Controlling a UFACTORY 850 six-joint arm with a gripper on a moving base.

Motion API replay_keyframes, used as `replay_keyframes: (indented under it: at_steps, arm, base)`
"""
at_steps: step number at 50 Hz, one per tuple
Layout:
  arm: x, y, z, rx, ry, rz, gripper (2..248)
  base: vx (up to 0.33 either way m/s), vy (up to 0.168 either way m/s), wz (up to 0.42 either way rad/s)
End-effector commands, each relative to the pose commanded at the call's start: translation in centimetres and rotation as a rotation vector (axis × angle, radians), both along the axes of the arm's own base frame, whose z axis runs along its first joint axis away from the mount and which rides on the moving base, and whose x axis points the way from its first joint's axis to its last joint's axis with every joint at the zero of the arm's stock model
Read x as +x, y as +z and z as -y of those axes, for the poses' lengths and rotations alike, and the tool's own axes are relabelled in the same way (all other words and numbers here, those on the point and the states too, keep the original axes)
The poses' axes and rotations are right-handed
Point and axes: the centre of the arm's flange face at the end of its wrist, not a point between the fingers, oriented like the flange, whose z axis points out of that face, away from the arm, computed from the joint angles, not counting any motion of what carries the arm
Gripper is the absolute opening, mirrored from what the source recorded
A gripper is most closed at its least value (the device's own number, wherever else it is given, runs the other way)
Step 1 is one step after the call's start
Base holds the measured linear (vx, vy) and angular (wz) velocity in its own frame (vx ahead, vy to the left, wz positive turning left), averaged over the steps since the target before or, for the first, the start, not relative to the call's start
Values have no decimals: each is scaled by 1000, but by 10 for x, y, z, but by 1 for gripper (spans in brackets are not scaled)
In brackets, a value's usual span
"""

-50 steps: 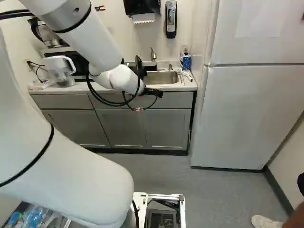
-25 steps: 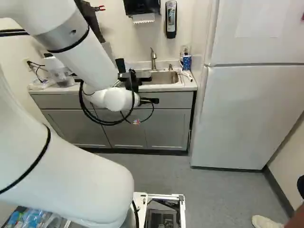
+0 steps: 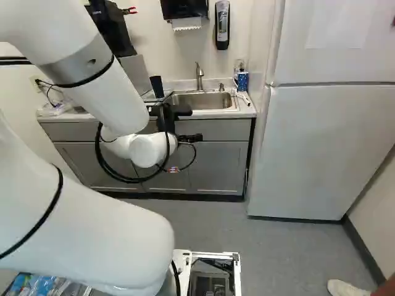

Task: Rinse the cup and place it in the tray

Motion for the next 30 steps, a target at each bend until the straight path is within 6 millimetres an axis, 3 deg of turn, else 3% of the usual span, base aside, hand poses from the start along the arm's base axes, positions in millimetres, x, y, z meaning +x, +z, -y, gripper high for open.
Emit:
replay_keyframes:
  at_steps: [30]
  arm:
    - [-28, -19, -8, 3, 28, 63, 247]
  base:
    - [0, 0, 0]
